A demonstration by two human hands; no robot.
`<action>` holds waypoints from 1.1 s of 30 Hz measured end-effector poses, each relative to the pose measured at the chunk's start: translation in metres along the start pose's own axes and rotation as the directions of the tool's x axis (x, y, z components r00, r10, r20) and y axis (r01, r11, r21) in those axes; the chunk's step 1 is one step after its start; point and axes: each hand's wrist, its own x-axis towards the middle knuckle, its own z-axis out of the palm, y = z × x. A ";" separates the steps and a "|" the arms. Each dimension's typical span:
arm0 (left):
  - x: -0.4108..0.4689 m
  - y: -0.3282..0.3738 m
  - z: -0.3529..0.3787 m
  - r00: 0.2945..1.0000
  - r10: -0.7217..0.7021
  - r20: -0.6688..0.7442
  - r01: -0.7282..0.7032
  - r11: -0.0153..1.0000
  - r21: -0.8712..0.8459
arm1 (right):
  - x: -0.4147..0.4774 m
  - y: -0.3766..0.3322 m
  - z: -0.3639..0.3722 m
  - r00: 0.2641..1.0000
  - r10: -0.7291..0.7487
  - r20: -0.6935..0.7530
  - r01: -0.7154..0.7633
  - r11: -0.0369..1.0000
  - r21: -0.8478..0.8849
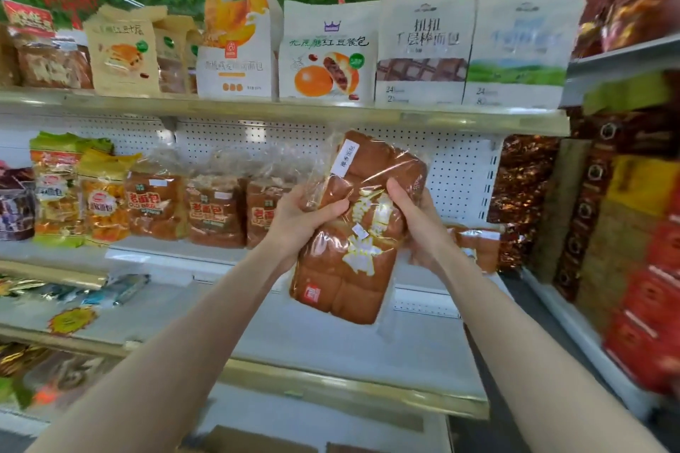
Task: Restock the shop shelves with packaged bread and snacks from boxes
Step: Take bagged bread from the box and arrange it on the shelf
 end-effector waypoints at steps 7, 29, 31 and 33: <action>0.024 -0.034 0.117 0.993 0.026 0.112 -0.027 1.000 0.007 | -0.004 0.001 -0.116 0.979 -0.038 -0.202 0.053 0.996 0.072; 0.073 -0.135 0.192 0.905 -0.416 0.089 0.423 0.857 -0.295 | 0.054 0.044 -0.177 0.801 0.092 -0.592 0.233 0.862 0.449; 0.081 -0.136 0.190 0.916 -0.383 0.121 0.401 0.846 -0.351 | 0.058 0.050 -0.176 0.823 0.093 -0.560 0.221 0.856 0.467; 0.089 -0.137 0.187 0.928 -0.363 0.078 0.367 0.862 -0.351 | 0.059 0.053 -0.180 0.855 0.054 -0.517 0.209 0.874 0.438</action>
